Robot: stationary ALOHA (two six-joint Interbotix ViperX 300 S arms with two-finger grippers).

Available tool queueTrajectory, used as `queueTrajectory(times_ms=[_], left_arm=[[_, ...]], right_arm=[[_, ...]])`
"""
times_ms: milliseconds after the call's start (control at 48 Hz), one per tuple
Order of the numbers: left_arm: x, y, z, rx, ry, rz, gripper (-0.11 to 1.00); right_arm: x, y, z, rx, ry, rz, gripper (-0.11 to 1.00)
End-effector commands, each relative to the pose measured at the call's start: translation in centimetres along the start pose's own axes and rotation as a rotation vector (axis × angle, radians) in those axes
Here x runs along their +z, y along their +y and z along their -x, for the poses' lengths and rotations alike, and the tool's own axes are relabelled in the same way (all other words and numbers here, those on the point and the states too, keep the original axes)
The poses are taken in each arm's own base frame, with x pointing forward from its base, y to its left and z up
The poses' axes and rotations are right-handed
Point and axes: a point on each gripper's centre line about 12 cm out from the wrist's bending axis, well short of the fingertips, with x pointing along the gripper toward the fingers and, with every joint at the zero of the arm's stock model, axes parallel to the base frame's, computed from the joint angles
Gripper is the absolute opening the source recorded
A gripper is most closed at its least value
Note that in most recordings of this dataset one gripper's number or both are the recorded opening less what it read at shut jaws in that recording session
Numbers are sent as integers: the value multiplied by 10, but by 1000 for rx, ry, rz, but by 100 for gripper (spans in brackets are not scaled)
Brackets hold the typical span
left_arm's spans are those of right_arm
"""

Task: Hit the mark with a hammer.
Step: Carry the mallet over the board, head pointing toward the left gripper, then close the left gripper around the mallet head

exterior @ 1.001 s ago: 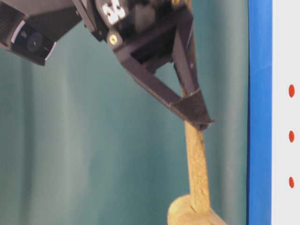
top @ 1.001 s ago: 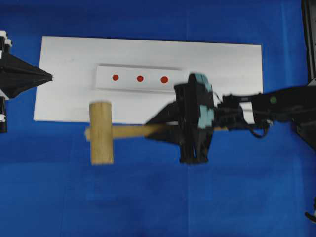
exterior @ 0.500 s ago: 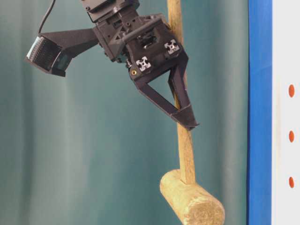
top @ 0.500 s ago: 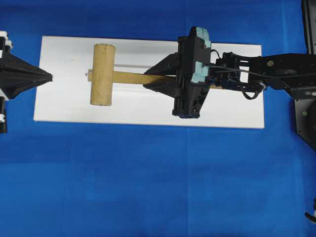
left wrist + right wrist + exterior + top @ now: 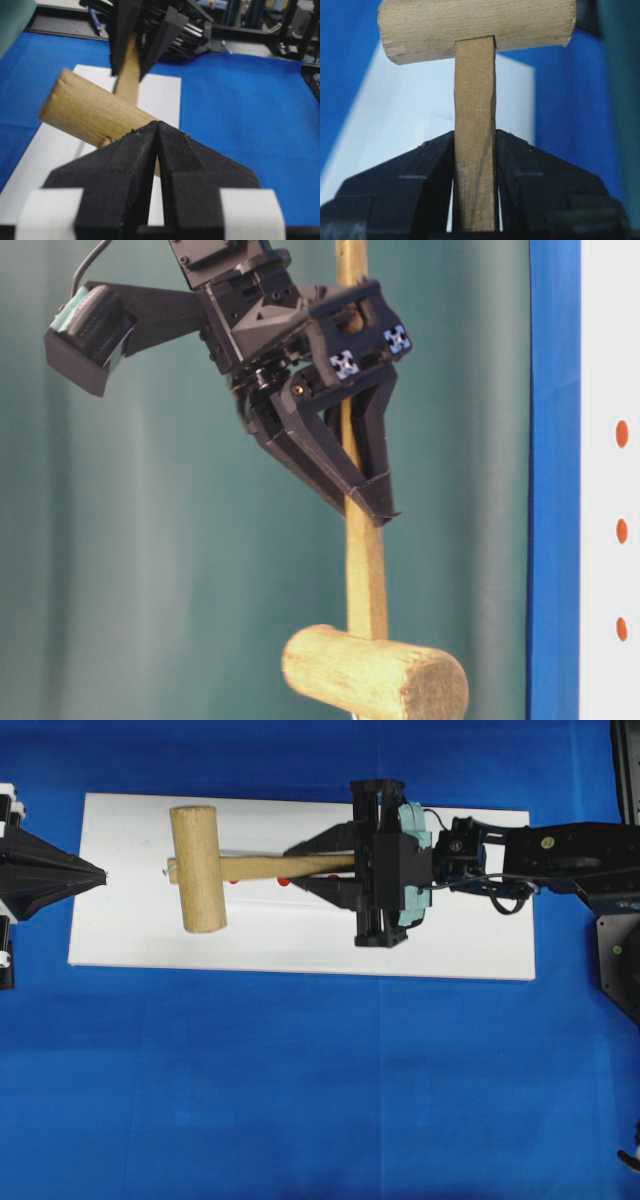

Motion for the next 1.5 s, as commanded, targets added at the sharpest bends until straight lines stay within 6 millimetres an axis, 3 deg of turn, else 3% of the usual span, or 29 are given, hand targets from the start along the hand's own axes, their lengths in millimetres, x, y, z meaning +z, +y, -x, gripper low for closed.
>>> queueTrajectory(times_ms=[0, 292, 584, 730, 897, 1001, 1251, 1480], left_arm=[[6, 0, -1, -1, -18, 6, 0], [5, 1, -2, 7, -12, 80, 0], [4, 5, -2, 29, -10, 87, 4], [4, 7, -2, 38, -13, 103, 22], [4, 9, -2, 46, -13, 162, 73], [5, 9, -3, 48, -20, 174, 92], [13, 14, -11, 64, -82, 176, 92], [14, 23, -46, 94, -65, 176, 92]], right_arm=[[20, -11, 6, -46, -84, 85, 10], [25, -14, 8, -120, -143, 421, 10], [25, -16, 9, -136, -145, 461, 10], [24, -15, 9, -136, -145, 461, 10], [25, -16, 9, -138, -146, 461, 10], [25, -16, 9, -140, -149, 461, 10], [26, -16, 9, -142, -152, 463, 10], [26, -16, 9, -142, -152, 463, 10]])
